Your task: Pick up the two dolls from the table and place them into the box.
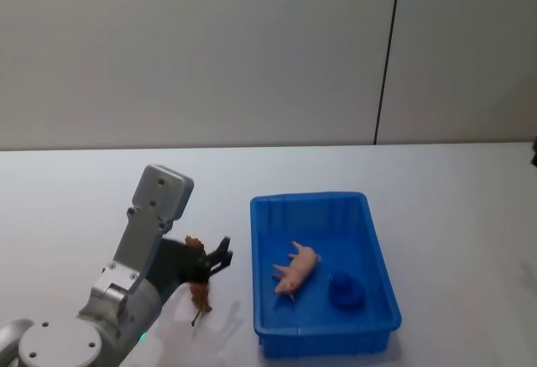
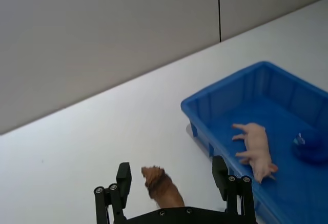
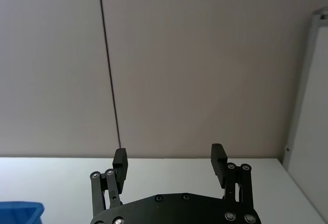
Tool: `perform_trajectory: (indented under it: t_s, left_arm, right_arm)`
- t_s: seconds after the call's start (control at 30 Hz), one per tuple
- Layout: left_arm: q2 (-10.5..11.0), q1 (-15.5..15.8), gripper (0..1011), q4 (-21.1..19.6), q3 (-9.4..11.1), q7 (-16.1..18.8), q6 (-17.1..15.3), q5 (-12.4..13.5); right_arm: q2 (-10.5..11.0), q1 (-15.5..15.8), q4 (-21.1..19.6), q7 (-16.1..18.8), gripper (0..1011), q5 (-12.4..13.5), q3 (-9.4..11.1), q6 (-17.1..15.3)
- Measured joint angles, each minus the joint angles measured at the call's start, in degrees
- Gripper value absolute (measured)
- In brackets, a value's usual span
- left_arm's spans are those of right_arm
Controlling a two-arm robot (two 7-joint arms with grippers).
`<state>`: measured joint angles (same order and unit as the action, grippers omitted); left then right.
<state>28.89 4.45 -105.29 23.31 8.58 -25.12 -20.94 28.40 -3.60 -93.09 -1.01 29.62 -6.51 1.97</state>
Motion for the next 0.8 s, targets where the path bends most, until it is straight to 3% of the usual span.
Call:
perform_trajectory:
  t_s: [0.3, 0.8]
  left_arm:
    - [-1.13, -0.61, 1001, 0.12, -0.09, 1.71, -7.54, -2.65]
    - [-4.06, 1.05, 1001, 3.86, 0.09, 0.86, -11.53, -3.24]
  right_arm:
    - [0.45, 1.21, -0.70, -2.72, 1001, 0.79, 0.92, 1.36]
    - [0.81, 2.08, -1.18, -4.70, 1001, 1.31, 1.54, 2.35]
